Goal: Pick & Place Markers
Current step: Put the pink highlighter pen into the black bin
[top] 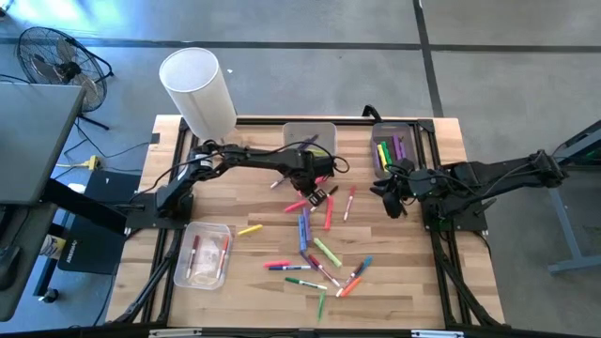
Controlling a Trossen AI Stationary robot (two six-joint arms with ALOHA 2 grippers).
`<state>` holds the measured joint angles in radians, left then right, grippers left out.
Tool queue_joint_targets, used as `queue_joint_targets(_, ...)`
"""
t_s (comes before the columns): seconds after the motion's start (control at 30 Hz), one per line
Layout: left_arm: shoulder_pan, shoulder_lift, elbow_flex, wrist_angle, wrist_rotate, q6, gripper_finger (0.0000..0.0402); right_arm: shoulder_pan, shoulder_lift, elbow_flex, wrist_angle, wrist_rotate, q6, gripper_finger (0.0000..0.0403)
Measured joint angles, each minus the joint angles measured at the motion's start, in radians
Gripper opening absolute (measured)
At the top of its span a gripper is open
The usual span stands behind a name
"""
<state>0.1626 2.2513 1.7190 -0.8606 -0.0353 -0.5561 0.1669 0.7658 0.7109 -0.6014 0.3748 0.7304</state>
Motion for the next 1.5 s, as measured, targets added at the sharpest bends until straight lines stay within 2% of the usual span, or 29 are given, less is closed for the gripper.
queue_joint_targets(0.13, -0.006, -0.062, -0.012, -0.015, 0.002, -0.013, 0.0055, 0.000, 0.000, 0.000, 0.000, 0.001, -0.016, 0.0110)
queue_joint_targets(0.2, -0.021, -0.087, -0.013, 0.041, -0.005, -0.041, 0.0055, 0.000, 0.000, 0.000, 0.000, 0.006, -0.018, 0.0110)
queue_joint_targets(0.27, -0.036, -0.153, -0.012, 0.033, -0.015, -0.051, 0.0055, 0.000, 0.000, 0.000, 0.001, 0.007, -0.029, 0.0110)
queue_joint_targets(0.4, -0.077, -0.276, -0.005, 0.130, -0.029, -0.051, 0.0055, 0.000, -0.002, 0.000, 0.017, 0.008, -0.032, 0.0110)
queue_joint_targets(0.5, -0.101, -0.318, -0.008, 0.241, -0.029, -0.052, 0.0055, 0.000, -0.005, 0.000, 0.048, 0.009, -0.051, 0.0110)
queue_joint_targets(0.7, -0.131, -0.420, -0.005, 0.444, 0.003, -0.054, 0.0055, 0.000, -0.025, 0.000, 0.220, -0.012, -0.116, 0.0111)
queue_joint_targets(0.8, -0.140, -0.422, -0.005, 0.562, 0.016, -0.054, 0.0055, 0.000, -0.035, 0.000, 0.306, -0.032, -0.158, 0.0111)
queue_joint_targets(1.0, -0.153, -0.422, -0.006, 0.710, 0.106, -0.055, 0.0055, -0.001, -0.039, 0.000, 0.418, -0.060, -0.206, 0.0111)
queue_joint_targets(1.5, -0.166, -0.426, -0.003, 0.760, 0.127, -0.051, 0.0055, -0.015, -0.039, 0.000, 0.557, -0.074, -0.271, 0.0111)
